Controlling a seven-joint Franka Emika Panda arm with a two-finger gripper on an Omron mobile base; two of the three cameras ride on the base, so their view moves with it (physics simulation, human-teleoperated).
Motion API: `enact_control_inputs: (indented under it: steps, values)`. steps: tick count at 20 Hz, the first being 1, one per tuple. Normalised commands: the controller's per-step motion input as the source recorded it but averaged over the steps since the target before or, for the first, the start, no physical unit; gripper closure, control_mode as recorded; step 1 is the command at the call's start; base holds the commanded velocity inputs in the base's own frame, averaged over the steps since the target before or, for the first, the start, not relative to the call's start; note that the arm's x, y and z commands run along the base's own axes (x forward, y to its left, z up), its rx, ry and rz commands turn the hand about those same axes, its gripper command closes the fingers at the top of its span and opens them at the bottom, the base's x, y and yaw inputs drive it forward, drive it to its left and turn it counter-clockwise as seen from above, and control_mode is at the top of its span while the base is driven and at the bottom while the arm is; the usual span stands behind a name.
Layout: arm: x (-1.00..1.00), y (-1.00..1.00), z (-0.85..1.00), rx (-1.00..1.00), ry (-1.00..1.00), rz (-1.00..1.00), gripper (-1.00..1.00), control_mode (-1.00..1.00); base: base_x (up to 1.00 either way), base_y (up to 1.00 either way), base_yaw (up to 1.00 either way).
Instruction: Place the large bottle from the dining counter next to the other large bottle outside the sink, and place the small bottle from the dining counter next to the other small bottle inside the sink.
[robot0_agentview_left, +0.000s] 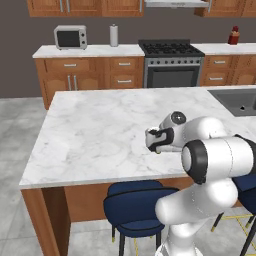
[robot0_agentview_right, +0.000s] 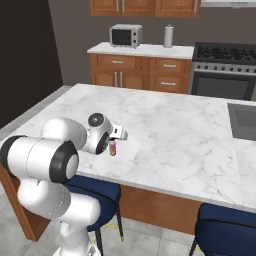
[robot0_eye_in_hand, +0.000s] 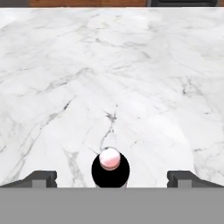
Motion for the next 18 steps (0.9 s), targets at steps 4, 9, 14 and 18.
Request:
enact_control_inputs:
  steps: [4, 9, 14, 18]
  values:
    - [0.02, 0.0, -0.03, 0.0, 0.0, 0.0, -1.0, -1.0, 0.0, 0.0, 0.0]
    - [0.0, 0.0, -0.06, 0.0, 0.0, 0.0, -1.0, -1.0, 0.0, 0.0, 0.0]
    - [0.0, 0.0, -0.03, 0.0, 0.0, 0.0, -1.0, -1.0, 0.0, 0.0, 0.0]
    - [0.0, 0.0, -0.01, 0.0, 0.0, 0.0, -1.0, -1.0, 0.0, 0.0, 0.0]
